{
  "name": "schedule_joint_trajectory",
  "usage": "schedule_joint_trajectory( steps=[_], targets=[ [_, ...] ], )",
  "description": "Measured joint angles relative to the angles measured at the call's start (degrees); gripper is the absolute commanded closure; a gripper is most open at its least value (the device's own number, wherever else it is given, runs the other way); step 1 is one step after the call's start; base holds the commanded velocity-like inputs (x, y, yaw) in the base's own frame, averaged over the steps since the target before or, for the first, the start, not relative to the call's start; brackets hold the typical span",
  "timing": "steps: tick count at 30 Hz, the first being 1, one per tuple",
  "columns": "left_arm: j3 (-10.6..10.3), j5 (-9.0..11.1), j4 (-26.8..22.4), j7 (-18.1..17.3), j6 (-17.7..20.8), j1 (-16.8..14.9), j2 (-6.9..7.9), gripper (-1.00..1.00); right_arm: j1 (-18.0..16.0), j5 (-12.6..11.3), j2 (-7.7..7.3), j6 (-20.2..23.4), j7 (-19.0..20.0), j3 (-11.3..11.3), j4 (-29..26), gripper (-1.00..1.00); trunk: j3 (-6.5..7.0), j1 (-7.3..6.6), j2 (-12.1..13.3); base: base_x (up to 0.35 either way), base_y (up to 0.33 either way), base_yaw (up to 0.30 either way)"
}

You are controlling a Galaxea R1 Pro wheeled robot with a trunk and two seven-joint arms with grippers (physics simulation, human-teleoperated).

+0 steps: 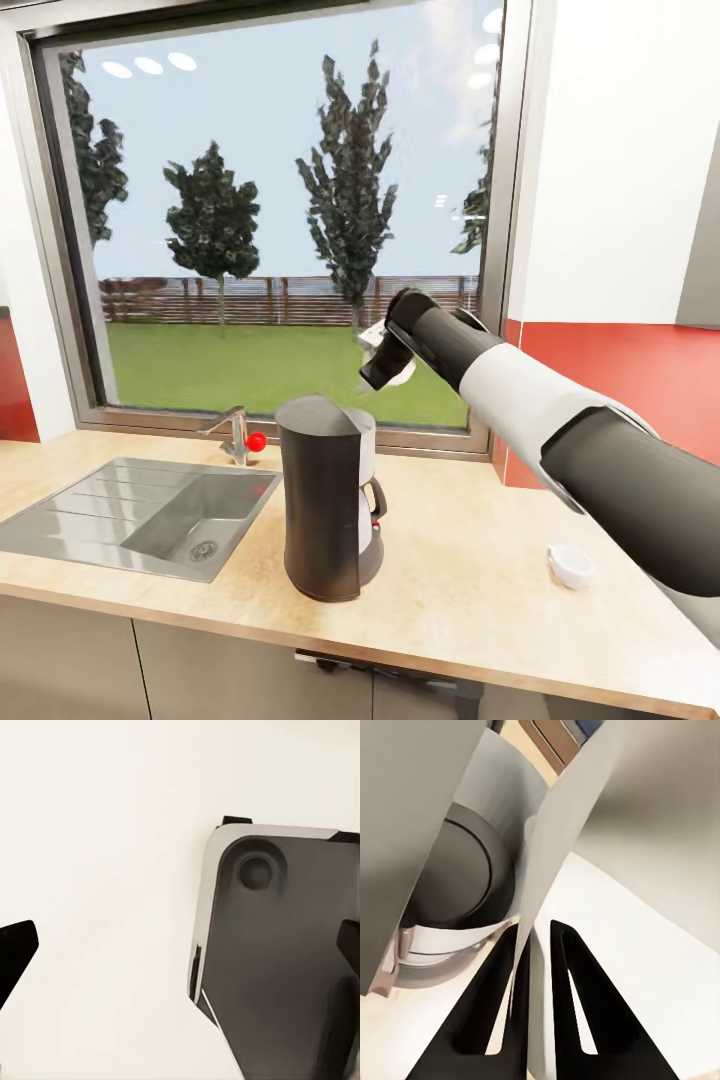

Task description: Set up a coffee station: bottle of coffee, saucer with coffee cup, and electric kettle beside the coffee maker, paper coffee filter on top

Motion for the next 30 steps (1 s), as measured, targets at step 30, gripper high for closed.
schedule_joint_trajectory(
  steps=[30],
  targets=[
    [0.0,0.0,0.0,-0.1,0.1,0.0,-0.13,-1.00,-0.1,-0.1,0.00,0.3,0.1,-1.4,6.4,1.00,0.00,0.00,0.0,0.026,0.017,0.000]
  ],
)
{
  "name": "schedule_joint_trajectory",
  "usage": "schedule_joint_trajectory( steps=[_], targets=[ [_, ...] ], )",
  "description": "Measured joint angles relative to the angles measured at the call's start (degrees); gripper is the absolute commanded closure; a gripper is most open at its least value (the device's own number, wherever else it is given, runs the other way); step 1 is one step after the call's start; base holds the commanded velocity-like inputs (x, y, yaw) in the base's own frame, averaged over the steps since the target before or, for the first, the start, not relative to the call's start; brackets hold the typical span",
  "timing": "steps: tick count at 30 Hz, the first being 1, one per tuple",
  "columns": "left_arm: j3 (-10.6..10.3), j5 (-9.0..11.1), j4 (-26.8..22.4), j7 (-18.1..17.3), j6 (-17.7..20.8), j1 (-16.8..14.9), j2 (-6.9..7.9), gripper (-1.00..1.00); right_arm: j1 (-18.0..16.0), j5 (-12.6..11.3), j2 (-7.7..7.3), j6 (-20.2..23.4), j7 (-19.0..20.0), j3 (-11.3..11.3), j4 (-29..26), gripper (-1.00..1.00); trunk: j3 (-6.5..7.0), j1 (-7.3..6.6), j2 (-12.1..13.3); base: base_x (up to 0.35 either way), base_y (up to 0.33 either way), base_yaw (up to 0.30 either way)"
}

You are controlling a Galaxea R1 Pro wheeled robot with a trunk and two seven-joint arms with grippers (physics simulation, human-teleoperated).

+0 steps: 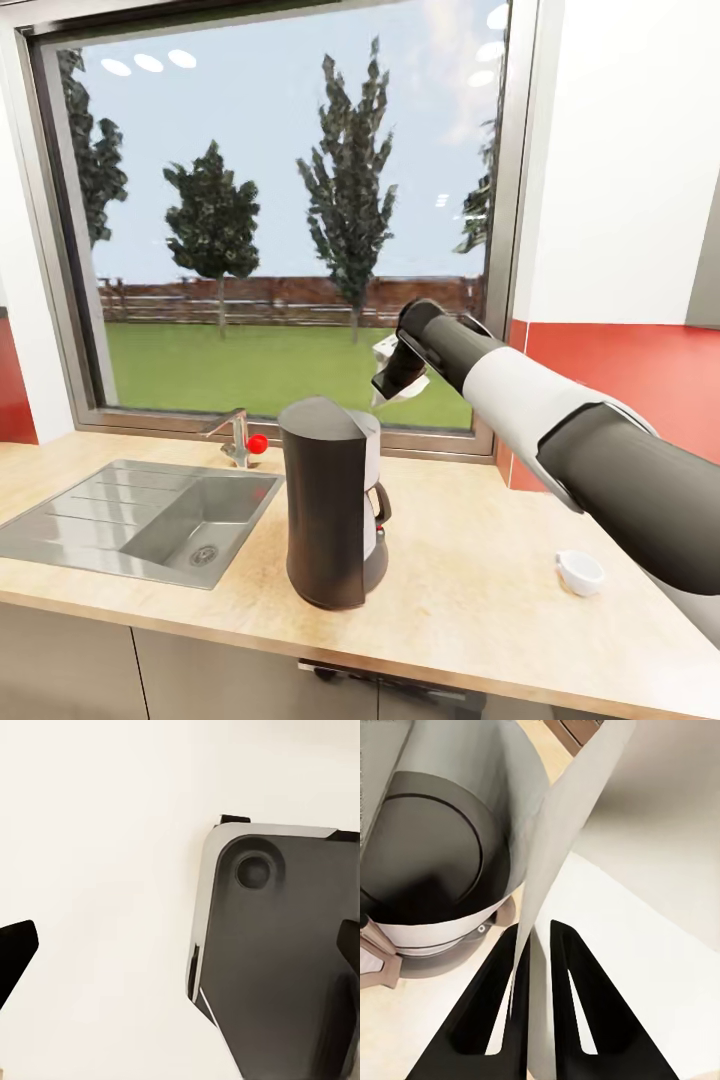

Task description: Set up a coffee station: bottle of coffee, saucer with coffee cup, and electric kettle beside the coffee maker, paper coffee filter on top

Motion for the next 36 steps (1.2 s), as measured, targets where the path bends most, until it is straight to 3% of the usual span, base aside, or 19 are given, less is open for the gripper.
schedule_joint_trajectory(
  steps=[4,11,23,24,27,36],
  targets=[
    [0.0,0.0,0.0,0.1,0.0,0.0,-0.27,-1.00,-0.7,-0.1,0.00,0.0,1.1,0.0,0.3,1.00,0.00,0.00,0.0,0.000,0.000,0.000],
    [0.0,0.0,0.0,0.1,0.0,0.0,-0.65,-1.00,-5.3,-0.1,0.00,0.2,8.9,0.0,0.9,1.00,0.00,0.00,0.0,0.000,0.000,0.000],
    [0.0,0.0,0.0,0.4,0.1,0.0,-0.70,-1.00,-6.6,0.0,0.00,0.5,10.6,0.5,4.6,1.00,0.00,0.00,0.0,0.000,0.000,0.000],
    [0.0,0.0,0.0,0.4,0.1,0.0,-0.70,-1.00,-6.6,0.1,0.00,0.4,10.6,3.9,4.7,1.00,0.00,0.00,0.0,0.000,0.000,0.000],
    [0.0,0.0,0.0,0.4,0.1,0.0,-0.70,-1.00,-6.6,0.0,0.00,0.4,11.1,6.9,4.7,1.00,0.00,0.00,0.0,0.000,0.000,0.000],
    [0.0,0.0,0.0,0.4,0.1,0.0,-0.62,-1.00,-6.6,0.0,0.00,0.3,15.5,9.0,4.7,1.00,0.00,0.00,0.0,0.000,0.000,0.000]
  ],
)
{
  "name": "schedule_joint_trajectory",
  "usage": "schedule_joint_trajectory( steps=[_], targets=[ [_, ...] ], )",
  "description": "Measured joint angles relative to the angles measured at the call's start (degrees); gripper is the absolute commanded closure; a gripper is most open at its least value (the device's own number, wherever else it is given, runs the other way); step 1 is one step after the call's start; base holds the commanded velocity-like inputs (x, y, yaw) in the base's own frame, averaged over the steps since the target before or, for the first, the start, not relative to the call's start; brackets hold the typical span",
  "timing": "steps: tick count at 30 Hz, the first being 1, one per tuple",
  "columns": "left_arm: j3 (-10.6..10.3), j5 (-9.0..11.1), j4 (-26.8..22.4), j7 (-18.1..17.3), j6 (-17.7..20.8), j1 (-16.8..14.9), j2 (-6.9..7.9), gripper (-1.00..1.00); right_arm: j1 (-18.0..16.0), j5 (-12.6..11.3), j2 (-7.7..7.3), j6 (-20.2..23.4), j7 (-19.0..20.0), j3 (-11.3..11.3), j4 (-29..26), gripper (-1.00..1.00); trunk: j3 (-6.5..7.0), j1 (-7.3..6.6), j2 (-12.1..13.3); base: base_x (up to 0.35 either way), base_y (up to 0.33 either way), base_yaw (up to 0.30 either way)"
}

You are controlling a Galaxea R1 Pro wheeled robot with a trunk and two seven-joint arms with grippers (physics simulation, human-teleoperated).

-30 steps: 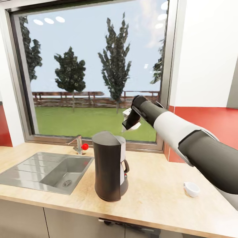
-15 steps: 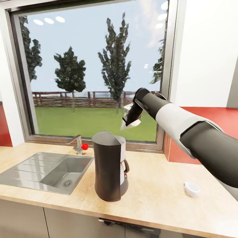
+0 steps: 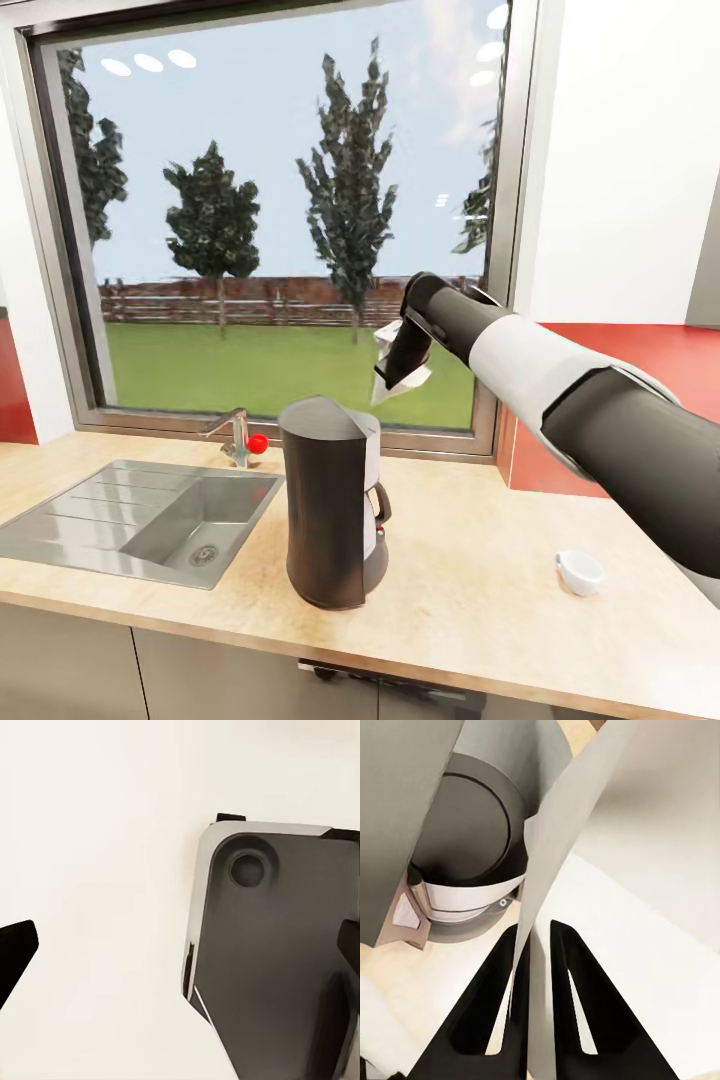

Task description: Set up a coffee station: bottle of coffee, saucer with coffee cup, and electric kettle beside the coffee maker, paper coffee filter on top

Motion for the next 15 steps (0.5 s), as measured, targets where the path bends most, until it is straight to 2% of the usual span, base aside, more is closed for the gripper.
schedule_joint_trajectory(
  steps=[3,9,13,15],
  targets=[
    [0.0,0.0,0.0,0.1,0.0,0.0,0.00,-1.00,0.0,0.0,0.00,0.0,0.2,0.1,0.0,1.00,0.00,-0.01,0.0,0.031,0.029,0.000],
    [0.0,0.0,0.0,0.2,0.0,0.0,0.00,-1.00,0.0,0.1,-0.01,0.1,0.2,0.9,0.0,1.00,0.00,-0.02,0.0,0.158,0.158,0.000],
    [0.0,0.0,0.0,0.2,0.0,0.0,0.00,-1.00,0.0,0.0,0.00,0.1,0.2,5.5,0.1,1.00,0.00,0.00,0.0,0.039,0.039,0.000],
    [0.0,0.0,0.0,0.2,0.0,0.0,0.00,-1.00,0.0,0.0,0.00,0.1,0.2,6.7,0.1,1.00,0.00,0.00,0.0,0.010,0.010,0.000]
  ],
)
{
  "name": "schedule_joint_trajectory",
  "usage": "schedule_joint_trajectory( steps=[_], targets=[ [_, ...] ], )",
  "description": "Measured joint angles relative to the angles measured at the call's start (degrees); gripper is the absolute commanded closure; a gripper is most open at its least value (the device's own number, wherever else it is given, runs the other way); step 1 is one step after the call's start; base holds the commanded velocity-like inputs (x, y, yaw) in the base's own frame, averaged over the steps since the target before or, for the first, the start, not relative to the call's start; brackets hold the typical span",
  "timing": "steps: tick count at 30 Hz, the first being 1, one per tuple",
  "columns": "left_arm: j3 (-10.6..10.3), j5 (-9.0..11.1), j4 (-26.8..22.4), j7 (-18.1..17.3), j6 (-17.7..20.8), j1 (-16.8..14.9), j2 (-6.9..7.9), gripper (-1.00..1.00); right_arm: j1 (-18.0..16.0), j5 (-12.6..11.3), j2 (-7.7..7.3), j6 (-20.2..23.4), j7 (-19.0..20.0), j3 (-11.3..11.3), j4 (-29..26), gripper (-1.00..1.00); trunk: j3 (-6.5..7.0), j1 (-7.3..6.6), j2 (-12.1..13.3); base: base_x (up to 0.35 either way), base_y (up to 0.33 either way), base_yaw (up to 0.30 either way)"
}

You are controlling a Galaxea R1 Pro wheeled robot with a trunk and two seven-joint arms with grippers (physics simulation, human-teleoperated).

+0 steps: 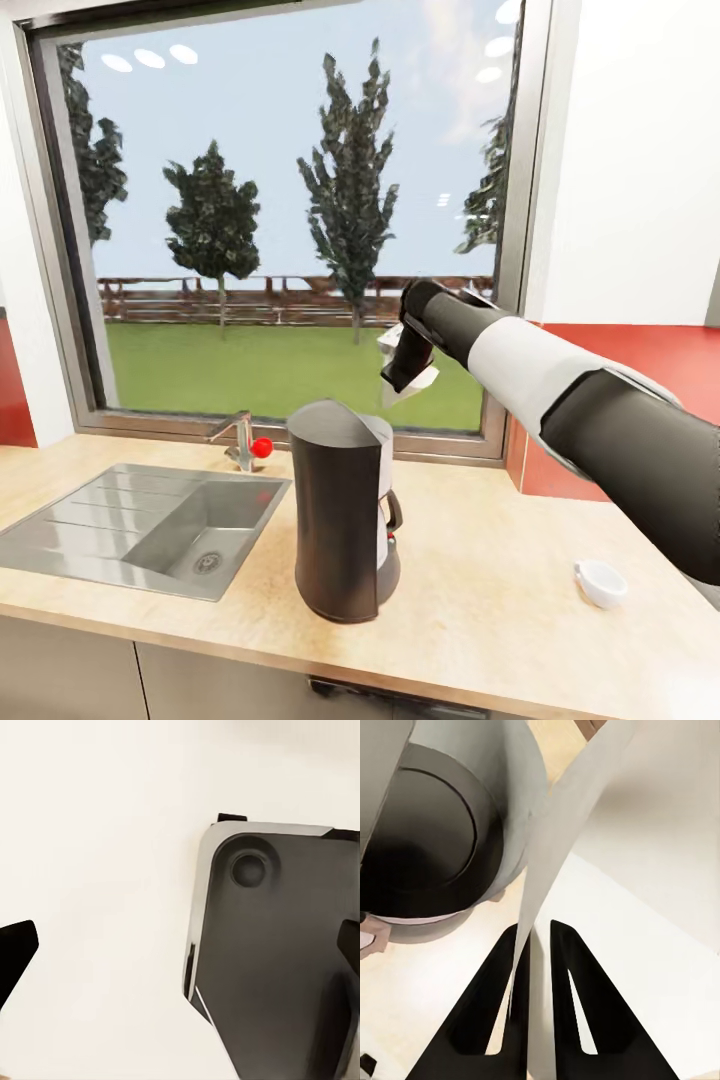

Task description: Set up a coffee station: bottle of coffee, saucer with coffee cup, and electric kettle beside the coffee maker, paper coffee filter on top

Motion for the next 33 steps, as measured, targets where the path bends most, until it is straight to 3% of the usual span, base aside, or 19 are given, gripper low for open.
schedule_joint_trajectory(
  steps=[7,17,33],
  targets=[
    [0.0,0.0,0.0,-0.3,0.0,0.0,0.00,-1.00,0.0,0.0,0.00,0.0,0.1,1.2,0.1,1.00,0.00,0.00,0.0,0.012,0.002,0.000],
    [0.0,0.0,0.0,-0.5,0.0,0.0,-0.06,-1.00,0.0,0.0,0.00,-0.1,0.4,1.3,0.0,1.00,0.00,-0.01,0.0,0.139,0.089,0.000],
    [0.0,0.0,0.0,-0.5,0.0,0.0,-0.02,-1.00,0.3,0.0,0.00,0.0,0.6,1.3,0.1,1.00,0.00,0.00,0.0,0.008,0.006,0.000]
  ],
)
